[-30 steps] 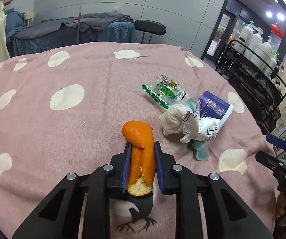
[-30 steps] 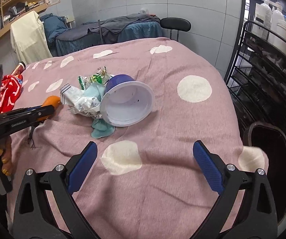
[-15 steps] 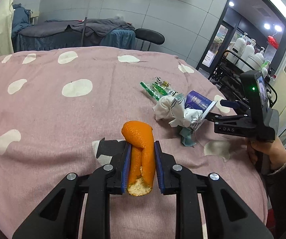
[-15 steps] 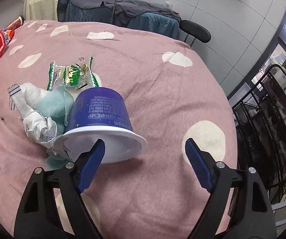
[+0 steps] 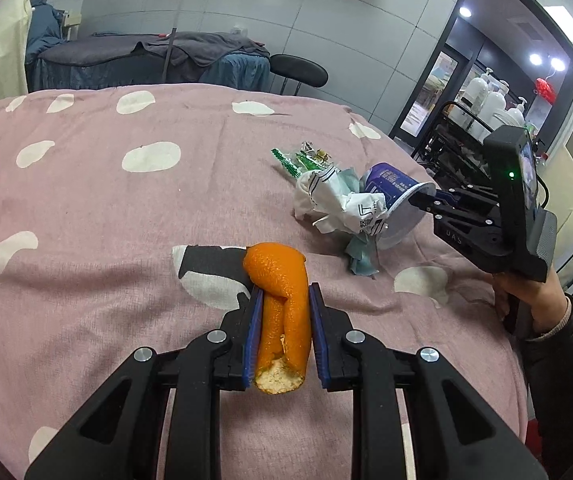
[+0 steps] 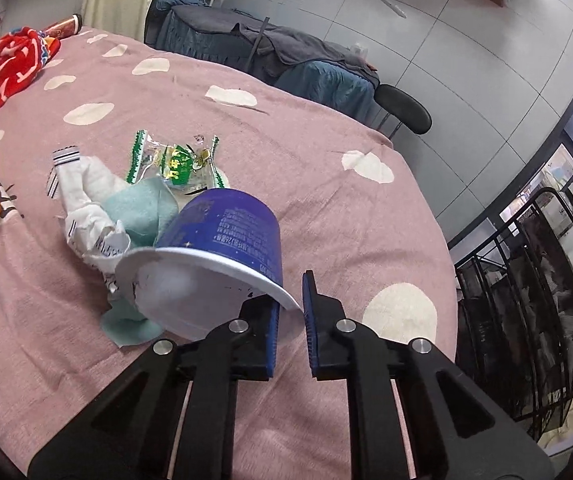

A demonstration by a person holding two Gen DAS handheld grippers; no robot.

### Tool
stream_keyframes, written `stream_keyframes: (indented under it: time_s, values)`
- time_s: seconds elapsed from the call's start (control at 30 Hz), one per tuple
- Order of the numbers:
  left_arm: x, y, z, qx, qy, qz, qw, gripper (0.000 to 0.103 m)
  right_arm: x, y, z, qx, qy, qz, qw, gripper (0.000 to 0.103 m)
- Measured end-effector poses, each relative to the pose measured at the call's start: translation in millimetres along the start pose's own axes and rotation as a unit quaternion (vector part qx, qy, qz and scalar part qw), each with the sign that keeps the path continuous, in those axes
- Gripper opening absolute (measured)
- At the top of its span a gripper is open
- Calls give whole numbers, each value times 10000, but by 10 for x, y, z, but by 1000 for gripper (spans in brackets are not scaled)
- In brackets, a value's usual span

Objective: Collect trash
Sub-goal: 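Grasp the orange peel with left tool while right tool grasps the blue-and-white cup, then carry the blue-and-white cup into the bin and open the right tool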

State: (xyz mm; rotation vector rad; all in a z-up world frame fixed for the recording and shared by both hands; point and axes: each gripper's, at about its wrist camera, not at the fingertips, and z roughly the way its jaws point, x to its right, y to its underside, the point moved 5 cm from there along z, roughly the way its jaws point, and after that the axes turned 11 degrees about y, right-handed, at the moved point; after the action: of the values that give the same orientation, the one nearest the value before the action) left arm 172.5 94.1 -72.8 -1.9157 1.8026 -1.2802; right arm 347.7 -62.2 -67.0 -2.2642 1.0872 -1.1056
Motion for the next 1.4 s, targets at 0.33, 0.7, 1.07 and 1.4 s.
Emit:
stream_keyframes:
  time_s: [0.33, 0.7, 1.07, 1.4]
  values:
    - [155, 48, -31, 42, 164, 92, 9998, 22, 243, 280, -413, 76, -28, 827, 9965, 8]
    - [660, 107, 81, -56, 688, 411, 9968, 22, 435, 623, -940, 265, -98, 1480, 9886, 8]
    - [1303, 199, 322, -311, 1181, 891, 9885, 22, 885, 1149, -1293, 245, 269, 2272, 9732, 8]
    - [1740, 228, 477, -477, 1489, 1311, 9790, 22, 1448, 1848, -1347, -183, 982, 2822, 9541, 8]
